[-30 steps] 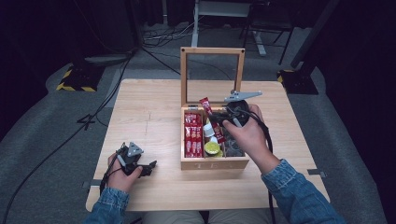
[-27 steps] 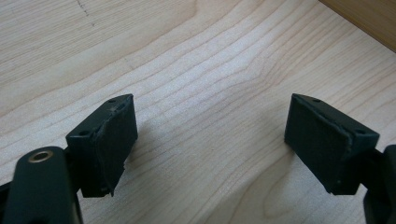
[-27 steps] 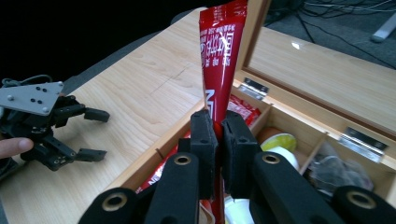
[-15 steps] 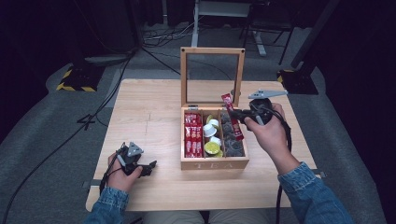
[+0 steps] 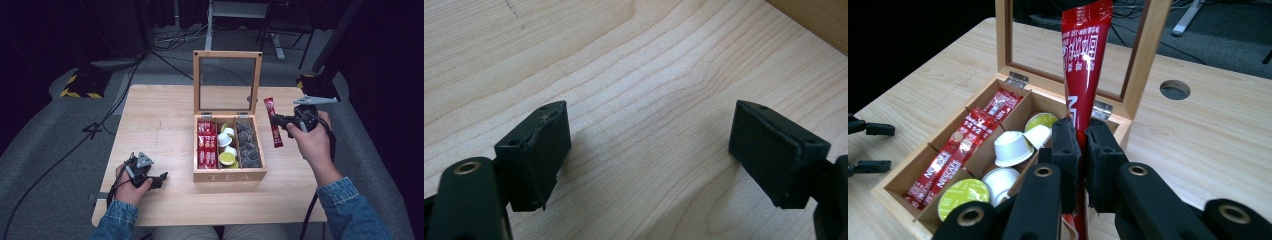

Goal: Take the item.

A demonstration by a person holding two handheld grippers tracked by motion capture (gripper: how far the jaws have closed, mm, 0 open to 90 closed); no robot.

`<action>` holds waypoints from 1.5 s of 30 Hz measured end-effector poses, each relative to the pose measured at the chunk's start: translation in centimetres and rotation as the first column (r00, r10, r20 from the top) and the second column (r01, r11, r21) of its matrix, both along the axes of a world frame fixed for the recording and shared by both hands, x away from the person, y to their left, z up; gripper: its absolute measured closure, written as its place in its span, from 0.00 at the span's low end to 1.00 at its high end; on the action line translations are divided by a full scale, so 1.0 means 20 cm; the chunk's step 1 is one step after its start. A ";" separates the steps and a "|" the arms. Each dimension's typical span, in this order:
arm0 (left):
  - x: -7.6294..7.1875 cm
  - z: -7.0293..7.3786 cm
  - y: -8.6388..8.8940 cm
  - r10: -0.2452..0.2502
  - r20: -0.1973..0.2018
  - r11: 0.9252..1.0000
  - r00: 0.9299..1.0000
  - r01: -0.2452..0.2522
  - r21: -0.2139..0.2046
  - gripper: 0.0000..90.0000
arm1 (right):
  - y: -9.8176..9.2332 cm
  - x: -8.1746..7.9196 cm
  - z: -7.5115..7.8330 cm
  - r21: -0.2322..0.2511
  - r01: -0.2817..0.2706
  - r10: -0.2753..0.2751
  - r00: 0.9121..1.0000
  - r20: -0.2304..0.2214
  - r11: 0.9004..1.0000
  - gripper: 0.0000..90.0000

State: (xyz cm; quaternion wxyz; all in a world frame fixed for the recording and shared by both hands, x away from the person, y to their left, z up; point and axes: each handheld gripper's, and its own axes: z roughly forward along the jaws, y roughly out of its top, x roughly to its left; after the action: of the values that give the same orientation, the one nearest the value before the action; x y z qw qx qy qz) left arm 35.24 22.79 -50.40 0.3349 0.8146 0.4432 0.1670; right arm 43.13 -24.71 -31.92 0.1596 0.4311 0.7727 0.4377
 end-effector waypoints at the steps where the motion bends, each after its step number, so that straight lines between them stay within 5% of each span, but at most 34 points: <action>1: 0.00 0.00 0.00 -0.001 0.000 1.000 1.000 0.001 -0.001 0.19 | -0.01 0.00 0.00 0.000 -0.002 0.002 1.000 0.005 1.000 0.94; 11: 0.00 0.00 0.00 -0.001 0.000 1.000 1.000 0.001 0.000 0.19 | -0.12 0.03 -0.05 -0.003 0.031 -0.031 1.000 0.000 1.000 0.94; 28: 0.01 0.00 0.00 -0.002 -0.003 1.000 1.000 0.002 0.002 0.19 | -0.33 0.12 -0.25 -0.049 0.136 -0.138 0.989 -0.052 0.990 0.94; 45: 0.02 0.00 0.00 -0.001 -0.002 1.000 1.000 0.001 -0.001 0.19 | -0.42 0.14 -0.43 -0.130 0.168 -0.183 0.977 -0.112 0.977 0.93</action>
State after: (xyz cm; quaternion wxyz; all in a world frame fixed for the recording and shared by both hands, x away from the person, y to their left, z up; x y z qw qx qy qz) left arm 35.63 22.72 -50.40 0.3351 0.8146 0.4433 0.1659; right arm 46.01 -33.06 -40.46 0.1753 0.5136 0.7648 0.3472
